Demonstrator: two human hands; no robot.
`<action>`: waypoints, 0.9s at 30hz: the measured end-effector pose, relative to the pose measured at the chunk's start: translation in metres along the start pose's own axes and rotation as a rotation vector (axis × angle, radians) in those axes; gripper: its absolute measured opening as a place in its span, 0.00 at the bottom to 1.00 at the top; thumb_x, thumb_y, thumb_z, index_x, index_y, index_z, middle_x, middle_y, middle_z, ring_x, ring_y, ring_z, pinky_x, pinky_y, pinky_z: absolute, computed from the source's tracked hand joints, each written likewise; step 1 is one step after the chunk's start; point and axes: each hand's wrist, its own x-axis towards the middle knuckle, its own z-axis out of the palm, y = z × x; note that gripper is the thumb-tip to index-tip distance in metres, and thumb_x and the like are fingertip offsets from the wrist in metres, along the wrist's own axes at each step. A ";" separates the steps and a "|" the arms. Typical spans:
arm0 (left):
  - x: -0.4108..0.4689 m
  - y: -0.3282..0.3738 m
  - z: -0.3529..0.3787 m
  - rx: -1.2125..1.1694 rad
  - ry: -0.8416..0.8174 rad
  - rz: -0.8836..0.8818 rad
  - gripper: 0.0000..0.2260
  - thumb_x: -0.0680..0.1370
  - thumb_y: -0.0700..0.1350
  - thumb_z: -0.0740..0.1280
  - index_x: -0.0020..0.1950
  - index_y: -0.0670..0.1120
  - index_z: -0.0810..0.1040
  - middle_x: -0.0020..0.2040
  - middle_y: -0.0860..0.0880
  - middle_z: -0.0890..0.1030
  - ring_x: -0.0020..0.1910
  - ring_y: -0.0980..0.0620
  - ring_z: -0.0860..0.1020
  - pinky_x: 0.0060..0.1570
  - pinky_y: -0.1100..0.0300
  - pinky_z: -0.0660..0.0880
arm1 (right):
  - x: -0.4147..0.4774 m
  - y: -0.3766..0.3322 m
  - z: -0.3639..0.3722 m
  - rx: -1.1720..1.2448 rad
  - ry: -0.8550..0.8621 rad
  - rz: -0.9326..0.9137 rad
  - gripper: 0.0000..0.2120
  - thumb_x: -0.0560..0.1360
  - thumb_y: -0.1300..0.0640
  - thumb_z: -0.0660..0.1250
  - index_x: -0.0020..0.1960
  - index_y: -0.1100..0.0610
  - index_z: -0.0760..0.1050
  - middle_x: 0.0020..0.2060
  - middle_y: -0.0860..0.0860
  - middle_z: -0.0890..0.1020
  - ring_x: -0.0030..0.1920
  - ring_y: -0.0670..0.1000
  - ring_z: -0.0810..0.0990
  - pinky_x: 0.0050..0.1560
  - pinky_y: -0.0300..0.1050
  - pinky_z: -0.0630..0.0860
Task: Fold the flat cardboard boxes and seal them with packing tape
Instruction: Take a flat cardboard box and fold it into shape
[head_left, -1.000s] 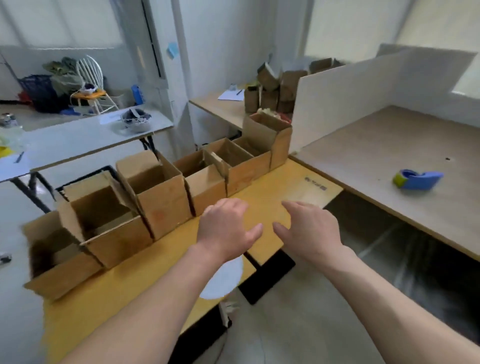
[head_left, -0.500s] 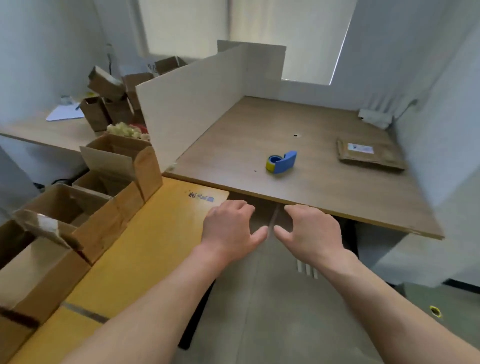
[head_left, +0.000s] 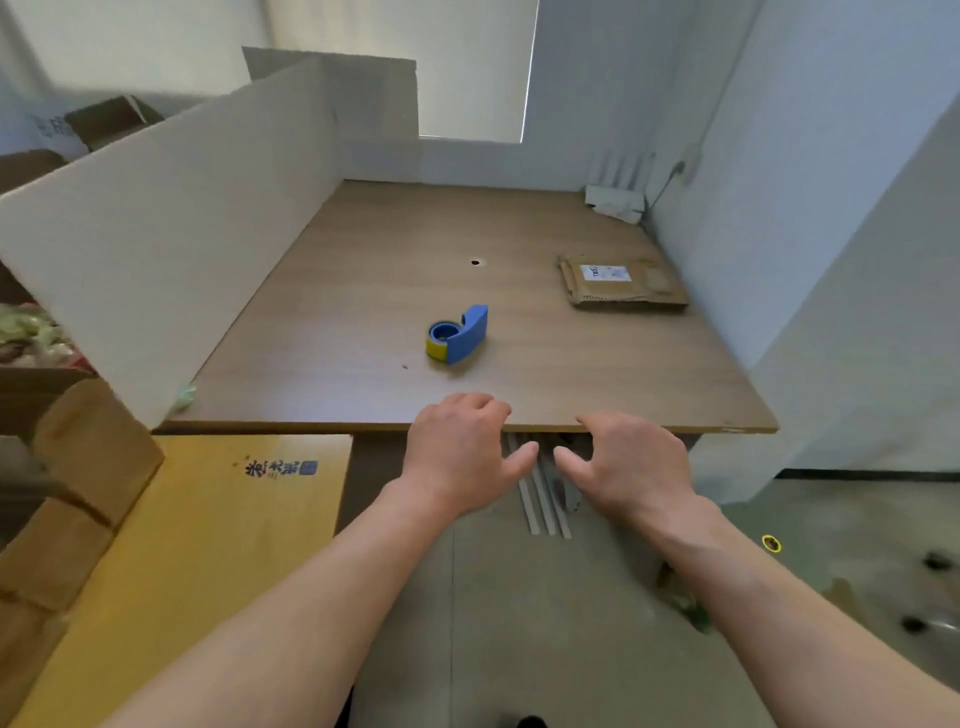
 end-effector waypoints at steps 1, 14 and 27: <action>0.012 0.000 0.006 0.002 -0.015 0.007 0.25 0.76 0.66 0.60 0.62 0.51 0.78 0.59 0.54 0.80 0.59 0.52 0.76 0.54 0.55 0.75 | 0.010 0.004 0.003 0.000 -0.006 0.017 0.21 0.75 0.37 0.61 0.56 0.51 0.78 0.50 0.48 0.83 0.53 0.55 0.81 0.46 0.47 0.75; 0.216 0.025 0.090 0.088 -0.226 -0.022 0.27 0.76 0.68 0.58 0.65 0.50 0.77 0.62 0.53 0.79 0.63 0.51 0.75 0.54 0.54 0.73 | 0.195 0.119 0.039 0.032 -0.227 0.086 0.27 0.76 0.36 0.60 0.69 0.49 0.72 0.65 0.50 0.78 0.64 0.54 0.76 0.60 0.52 0.75; 0.375 0.025 0.159 0.081 -0.287 0.016 0.30 0.75 0.70 0.58 0.66 0.51 0.76 0.65 0.52 0.77 0.66 0.49 0.72 0.62 0.51 0.71 | 0.342 0.192 0.050 -0.063 -0.307 0.172 0.29 0.73 0.33 0.59 0.66 0.49 0.74 0.62 0.50 0.80 0.62 0.56 0.78 0.57 0.52 0.75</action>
